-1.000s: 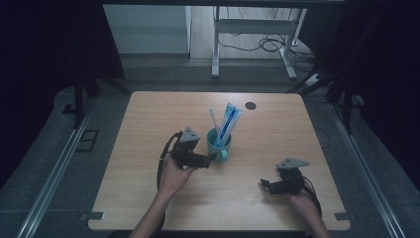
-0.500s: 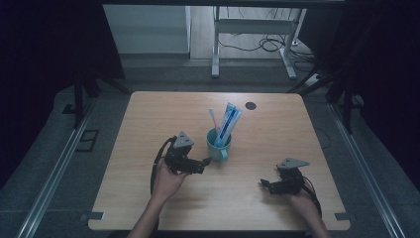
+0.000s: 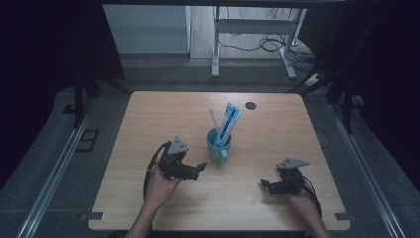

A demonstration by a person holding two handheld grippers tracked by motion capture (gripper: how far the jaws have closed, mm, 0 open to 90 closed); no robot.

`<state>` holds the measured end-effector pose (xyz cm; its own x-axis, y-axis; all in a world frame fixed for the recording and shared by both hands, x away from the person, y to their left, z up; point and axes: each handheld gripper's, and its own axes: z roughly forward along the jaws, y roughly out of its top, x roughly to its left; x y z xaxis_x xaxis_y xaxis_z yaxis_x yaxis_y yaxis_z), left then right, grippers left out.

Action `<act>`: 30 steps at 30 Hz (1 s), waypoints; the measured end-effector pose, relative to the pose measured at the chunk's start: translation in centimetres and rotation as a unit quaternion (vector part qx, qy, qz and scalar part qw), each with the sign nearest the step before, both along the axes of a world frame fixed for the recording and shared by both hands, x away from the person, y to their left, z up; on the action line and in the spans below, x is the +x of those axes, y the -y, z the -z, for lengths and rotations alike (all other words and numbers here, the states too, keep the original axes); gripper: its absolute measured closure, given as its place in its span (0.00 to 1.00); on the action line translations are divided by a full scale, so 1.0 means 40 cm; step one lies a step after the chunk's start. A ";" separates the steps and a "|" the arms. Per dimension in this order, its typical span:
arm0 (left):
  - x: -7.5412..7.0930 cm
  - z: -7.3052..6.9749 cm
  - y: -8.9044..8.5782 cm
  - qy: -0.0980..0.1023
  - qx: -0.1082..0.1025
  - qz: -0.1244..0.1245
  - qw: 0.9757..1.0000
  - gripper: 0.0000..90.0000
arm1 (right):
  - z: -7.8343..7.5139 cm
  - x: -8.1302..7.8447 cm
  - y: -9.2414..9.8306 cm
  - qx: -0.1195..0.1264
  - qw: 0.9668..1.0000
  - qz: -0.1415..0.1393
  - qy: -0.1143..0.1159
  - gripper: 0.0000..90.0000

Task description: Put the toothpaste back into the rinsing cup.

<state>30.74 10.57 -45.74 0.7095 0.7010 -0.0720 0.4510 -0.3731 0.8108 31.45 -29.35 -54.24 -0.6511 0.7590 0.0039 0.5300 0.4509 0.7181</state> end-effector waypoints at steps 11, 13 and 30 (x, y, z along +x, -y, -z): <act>-0.033 0.025 -0.055 -0.003 0.002 -0.014 1.000 0.06 | 0.000 0.000 0.000 0.000 1.000 0.000 0.000 0.10; -0.039 0.030 -0.063 -0.004 0.002 -0.015 1.000 0.06 | 0.000 0.000 0.000 0.000 1.000 0.000 0.000 0.10; -0.080 0.094 -0.094 -0.001 0.014 -0.033 0.999 0.06 | 0.000 0.000 0.000 0.000 1.000 0.000 0.000 0.10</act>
<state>27.54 14.34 -49.50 0.6609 0.7486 -0.0534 0.4778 -0.3649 0.7991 31.45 -29.34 -54.23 -0.6509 0.7591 0.0034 0.5299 0.4511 0.7181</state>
